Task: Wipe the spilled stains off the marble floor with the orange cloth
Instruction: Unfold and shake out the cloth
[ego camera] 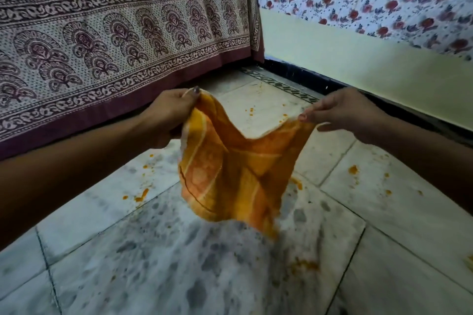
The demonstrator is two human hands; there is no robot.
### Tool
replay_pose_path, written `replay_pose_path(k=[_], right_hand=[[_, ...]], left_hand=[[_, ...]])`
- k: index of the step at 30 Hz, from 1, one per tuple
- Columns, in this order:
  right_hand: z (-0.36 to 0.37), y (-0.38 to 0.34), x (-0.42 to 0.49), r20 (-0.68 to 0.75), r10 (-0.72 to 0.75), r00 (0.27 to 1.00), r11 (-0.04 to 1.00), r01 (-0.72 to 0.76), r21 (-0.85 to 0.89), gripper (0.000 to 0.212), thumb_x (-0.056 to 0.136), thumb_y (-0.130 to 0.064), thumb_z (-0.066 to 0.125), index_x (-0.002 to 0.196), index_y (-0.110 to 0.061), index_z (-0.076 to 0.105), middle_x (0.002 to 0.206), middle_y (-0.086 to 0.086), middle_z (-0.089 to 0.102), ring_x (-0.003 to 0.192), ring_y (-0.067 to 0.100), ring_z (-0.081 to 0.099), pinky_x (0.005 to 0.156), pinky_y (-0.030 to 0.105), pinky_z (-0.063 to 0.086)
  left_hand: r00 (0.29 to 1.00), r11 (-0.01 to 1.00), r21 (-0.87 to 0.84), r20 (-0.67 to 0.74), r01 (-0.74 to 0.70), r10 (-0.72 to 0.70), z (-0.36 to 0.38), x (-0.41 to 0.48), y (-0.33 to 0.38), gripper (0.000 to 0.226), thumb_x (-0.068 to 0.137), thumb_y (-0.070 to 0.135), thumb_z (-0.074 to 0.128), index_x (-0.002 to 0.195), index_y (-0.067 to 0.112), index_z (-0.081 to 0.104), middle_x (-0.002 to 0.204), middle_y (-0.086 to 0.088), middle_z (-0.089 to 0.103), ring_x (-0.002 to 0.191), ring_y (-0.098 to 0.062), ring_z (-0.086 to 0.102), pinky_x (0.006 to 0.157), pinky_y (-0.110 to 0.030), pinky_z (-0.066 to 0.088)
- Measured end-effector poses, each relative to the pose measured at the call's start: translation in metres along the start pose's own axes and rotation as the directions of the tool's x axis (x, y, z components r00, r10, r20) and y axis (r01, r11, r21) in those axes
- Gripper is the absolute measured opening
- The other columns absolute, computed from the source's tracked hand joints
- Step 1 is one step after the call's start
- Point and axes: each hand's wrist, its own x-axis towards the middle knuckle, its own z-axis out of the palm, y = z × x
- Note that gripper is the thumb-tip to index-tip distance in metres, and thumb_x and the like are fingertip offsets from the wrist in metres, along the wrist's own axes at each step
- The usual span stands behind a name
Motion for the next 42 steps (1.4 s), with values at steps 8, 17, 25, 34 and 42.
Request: replay_pose_path(k=[8, 17, 25, 34, 42], right_hand=[[0.139, -0.015, -0.067, -0.164, -0.313, 0.936, 0.941, 0.329, 0.083, 0.025, 0.078, -0.014, 0.07, 0.095, -0.029, 0.061, 0.1, 0.001, 0.052, 0.089, 0.012, 0.056, 0.08, 0.036, 0.054], [0.192, -0.024, -0.045, -0.406, -0.046, 0.913, 0.996, 0.072, 0.049, 0.096, 0.053, -0.04, 0.086, 0.131, -0.013, 0.039, 0.129, 0.005, 0.036, 0.118, 0.021, 0.033, 0.096, 0.04, 0.04], [0.166, -0.02, 0.002, -0.417, 0.17, 0.893, 0.94, -0.02, 0.34, 0.01, 0.085, -0.022, 0.064, 0.092, -0.015, 0.061, 0.097, 0.004, 0.061, 0.085, 0.018, 0.058, 0.068, 0.027, 0.048], [0.082, -0.026, 0.02, -0.189, -0.225, 0.956, 0.973, 0.211, -0.093, 0.008, 0.081, -0.008, 0.068, 0.087, -0.006, 0.073, 0.077, 0.0, 0.068, 0.062, 0.001, 0.059, 0.058, 0.014, 0.051], [0.033, -0.054, 0.031, 0.024, -0.403, 0.915, 0.796, 0.363, -0.485, 0.024, 0.062, -0.02, 0.085, 0.083, -0.014, 0.075, 0.061, -0.007, 0.056, 0.05, 0.001, 0.047, 0.043, 0.004, 0.032]], left_hand=[[0.948, 0.814, -0.487, 0.124, 0.317, -0.294, 0.03, -0.017, 0.006, 0.029, 0.101, 0.006, 0.026, 0.085, -0.001, 0.049, 0.066, -0.018, 0.062, 0.042, -0.022, 0.062, 0.042, -0.034, 0.052], [0.942, 0.599, -0.737, 0.163, 0.314, -0.293, 0.052, -0.016, 0.026, 0.048, 0.09, -0.011, 0.01, 0.134, -0.012, 0.027, 0.128, -0.031, 0.044, 0.119, -0.04, 0.048, 0.031, -0.021, 0.041], [0.959, 0.602, -0.761, 0.094, 0.242, -0.266, 0.041, -0.004, 0.025, 0.049, 0.094, -0.007, 0.008, 0.142, -0.003, 0.021, 0.134, -0.032, 0.04, 0.117, -0.039, 0.051, 0.052, -0.037, 0.052], [0.97, 0.815, 0.525, 0.138, -0.244, 0.201, -0.012, 0.019, -0.012, 0.032, 0.094, 0.028, 0.049, 0.072, 0.012, 0.065, 0.072, -0.012, 0.069, 0.057, -0.009, 0.064, 0.066, -0.023, 0.054], [0.968, 0.197, 0.949, 0.227, -0.244, 0.108, -0.05, 0.051, -0.025, 0.047, 0.073, 0.06, 0.064, 0.102, 0.024, 0.068, 0.091, -0.007, 0.064, 0.084, -0.026, 0.059, 0.072, -0.031, 0.046]])
